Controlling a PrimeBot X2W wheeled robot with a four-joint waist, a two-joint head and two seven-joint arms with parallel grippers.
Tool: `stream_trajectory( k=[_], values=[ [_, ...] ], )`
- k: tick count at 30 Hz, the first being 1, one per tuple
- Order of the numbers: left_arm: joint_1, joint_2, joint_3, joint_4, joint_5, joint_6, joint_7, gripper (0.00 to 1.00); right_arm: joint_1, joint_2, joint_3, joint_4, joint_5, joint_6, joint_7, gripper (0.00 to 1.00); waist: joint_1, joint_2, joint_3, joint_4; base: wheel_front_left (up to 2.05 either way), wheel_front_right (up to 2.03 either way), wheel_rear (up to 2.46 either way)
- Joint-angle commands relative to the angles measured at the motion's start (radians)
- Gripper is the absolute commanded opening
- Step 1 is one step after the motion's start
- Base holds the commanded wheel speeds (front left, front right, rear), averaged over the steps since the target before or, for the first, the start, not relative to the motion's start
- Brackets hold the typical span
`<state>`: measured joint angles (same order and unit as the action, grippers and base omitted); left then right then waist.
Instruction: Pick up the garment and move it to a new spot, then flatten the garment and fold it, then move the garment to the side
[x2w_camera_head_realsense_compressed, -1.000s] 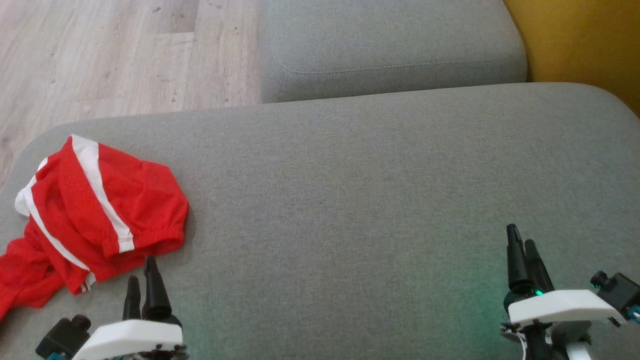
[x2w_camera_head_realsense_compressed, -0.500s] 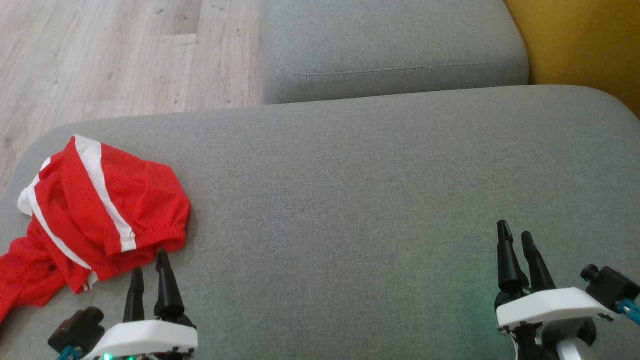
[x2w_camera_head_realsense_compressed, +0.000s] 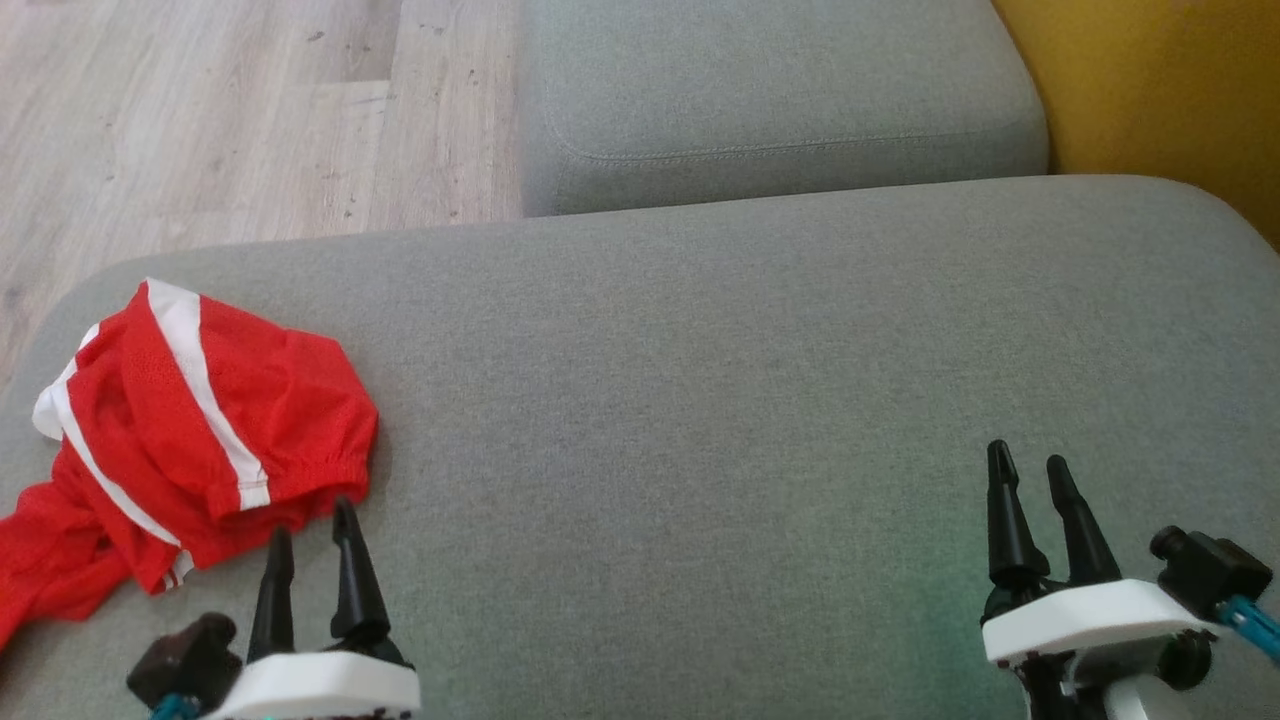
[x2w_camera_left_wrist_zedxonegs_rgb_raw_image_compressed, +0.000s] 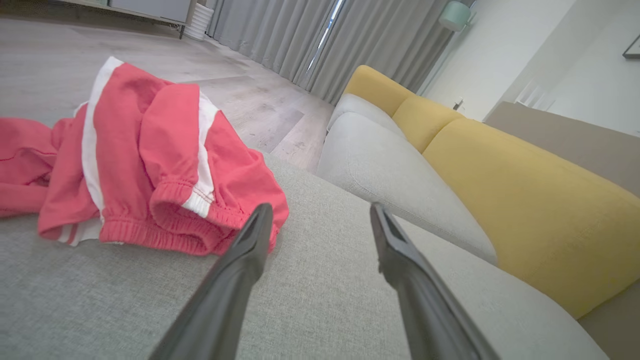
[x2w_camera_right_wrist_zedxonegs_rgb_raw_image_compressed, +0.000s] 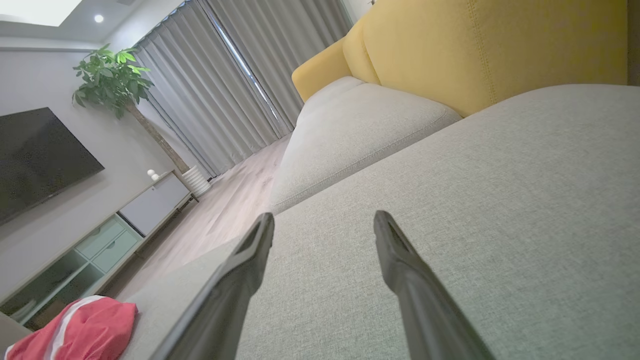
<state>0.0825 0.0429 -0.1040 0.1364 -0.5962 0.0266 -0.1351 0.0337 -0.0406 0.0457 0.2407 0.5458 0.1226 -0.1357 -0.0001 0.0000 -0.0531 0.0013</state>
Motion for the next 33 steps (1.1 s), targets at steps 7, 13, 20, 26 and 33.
stream_trajectory(
  k=[7,13,20,26,33],
  values=[
    [-0.029,0.006,-0.003,-0.051,0.093,0.020,-0.033,1.00,-0.020,-0.008,0.015,-0.031,-0.093,0.006,-0.032,1.00,0.0001,0.0000,0.004,0.002,0.00,0.00,0.00],
    [-0.030,0.006,-0.020,-0.059,0.169,0.031,-0.053,1.00,-0.022,-0.008,0.027,-0.033,-0.181,0.006,-0.053,1.00,0.0001,0.0000,0.008,0.002,0.00,0.00,0.00],
    [-0.028,0.007,-0.032,-0.065,0.256,0.042,-0.074,1.00,-0.024,-0.008,0.041,-0.043,-0.260,0.007,-0.074,1.00,0.0001,0.0000,0.009,0.002,0.00,0.00,0.00],
    [-0.025,0.007,-0.040,-0.071,0.320,0.048,-0.092,1.00,-0.023,-0.009,0.053,-0.047,-0.333,0.007,-0.091,1.00,0.0001,0.0000,0.006,0.002,0.00,0.00,0.00],
    [-0.022,0.007,-0.048,-0.068,0.387,0.063,-0.110,1.00,-0.025,-0.009,0.068,-0.046,-0.406,0.008,-0.109,1.00,0.0001,0.0000,0.003,-0.001,0.00,0.00,0.00]
  ],
)
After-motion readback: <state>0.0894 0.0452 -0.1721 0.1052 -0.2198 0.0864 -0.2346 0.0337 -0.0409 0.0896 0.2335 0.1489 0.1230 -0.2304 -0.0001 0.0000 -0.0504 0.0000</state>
